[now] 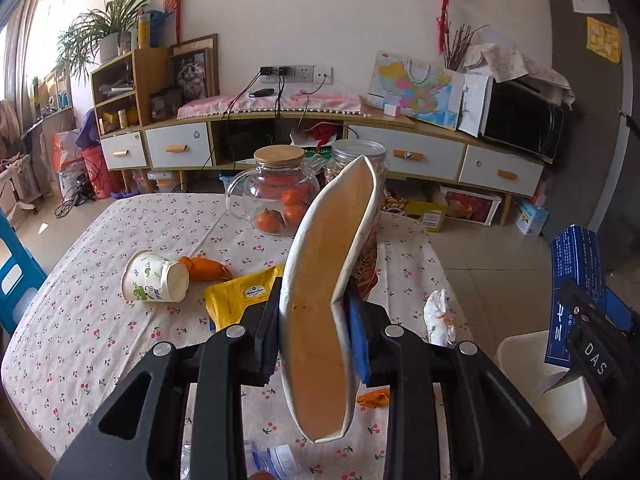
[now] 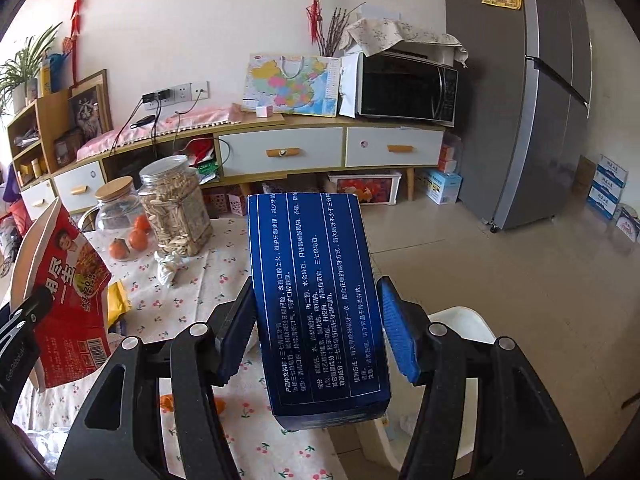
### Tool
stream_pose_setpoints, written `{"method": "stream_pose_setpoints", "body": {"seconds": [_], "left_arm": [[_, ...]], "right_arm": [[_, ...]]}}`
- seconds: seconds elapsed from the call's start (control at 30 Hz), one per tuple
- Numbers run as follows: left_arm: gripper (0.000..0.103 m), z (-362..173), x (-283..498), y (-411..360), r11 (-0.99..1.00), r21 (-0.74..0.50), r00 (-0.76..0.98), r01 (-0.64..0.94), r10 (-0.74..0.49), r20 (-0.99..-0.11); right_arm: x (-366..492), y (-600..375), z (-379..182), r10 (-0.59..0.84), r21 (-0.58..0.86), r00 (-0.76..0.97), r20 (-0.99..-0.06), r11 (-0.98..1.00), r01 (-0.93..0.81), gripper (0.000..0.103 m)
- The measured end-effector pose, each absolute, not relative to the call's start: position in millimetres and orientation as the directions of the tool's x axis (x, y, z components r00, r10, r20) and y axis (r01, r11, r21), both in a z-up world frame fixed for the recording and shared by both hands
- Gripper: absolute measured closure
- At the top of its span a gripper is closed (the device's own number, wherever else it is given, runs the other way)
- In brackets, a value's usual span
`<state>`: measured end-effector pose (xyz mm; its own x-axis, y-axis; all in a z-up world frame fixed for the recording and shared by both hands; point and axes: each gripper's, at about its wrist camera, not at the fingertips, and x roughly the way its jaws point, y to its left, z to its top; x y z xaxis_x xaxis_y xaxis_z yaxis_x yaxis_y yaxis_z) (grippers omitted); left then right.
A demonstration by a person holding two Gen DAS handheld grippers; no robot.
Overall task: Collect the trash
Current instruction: 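Carry the noodle cup and blue box to the white bin and release both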
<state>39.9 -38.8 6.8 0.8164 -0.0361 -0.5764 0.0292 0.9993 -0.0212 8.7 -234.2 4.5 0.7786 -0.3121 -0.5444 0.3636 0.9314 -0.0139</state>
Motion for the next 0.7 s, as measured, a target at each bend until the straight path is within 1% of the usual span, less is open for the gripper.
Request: {"method": "stream_pose_setpoints", "body": {"seconds": [0.13,0.37,0.43,0.47,0.5,0.53,0.63,0.7], "left_arm": [[0.074,7.3,36.8,-63.2,0.998,-0.012,0.815,0.065,-0.06,-0.576],[0.073,1.9,25.6,-106.7,0.989,0.002,0.8,0.147,-0.118,-0.589],[0.074,0.0,22.4,-123.1,0.983,0.006,0.791,0.181,-0.143,-0.595],[0.074,-0.9,21.3,-131.3,0.98,0.007,0.786,0.2,-0.156,-0.598],[0.074,-1.6,20.3,-139.8,0.976,0.008,0.78,0.219,-0.17,-0.602],[0.074,-2.8,19.4,-148.6,0.971,0.004,0.772,0.24,-0.188,-0.607],[0.074,-8.1,18.7,-177.1,0.954,-0.026,0.733,0.299,-0.247,-0.634],[0.074,-12.6,18.6,-198.4,0.94,-0.062,0.697,0.334,-0.291,-0.655]], "right_arm": [[4.2,-263.1,-0.5,-0.379,-0.03,0.732,-0.566,0.897,0.441,0.047],[-2.6,-320.0,-17.0,-0.463,-0.049,0.608,-0.645,0.819,0.571,0.046],[-7.8,-334.1,-20.6,-0.481,-0.056,0.574,-0.662,0.797,0.602,0.032],[-9.8,-340.7,-21.6,-0.488,-0.061,0.56,-0.669,0.787,0.614,0.021],[-13.7,-347.9,-21.3,-0.501,-0.06,0.55,-0.668,0.773,0.632,0.017],[-18.0,-355.2,-19.4,-0.514,-0.055,0.544,-0.663,0.758,0.65,0.017],[-31.5,-374.8,-11.7,-0.551,-0.039,0.533,-0.642,0.717,0.696,0.011],[-40.5,-389.9,-5.6,-0.58,-0.027,0.522,-0.625,0.685,0.728,0.01]]}}
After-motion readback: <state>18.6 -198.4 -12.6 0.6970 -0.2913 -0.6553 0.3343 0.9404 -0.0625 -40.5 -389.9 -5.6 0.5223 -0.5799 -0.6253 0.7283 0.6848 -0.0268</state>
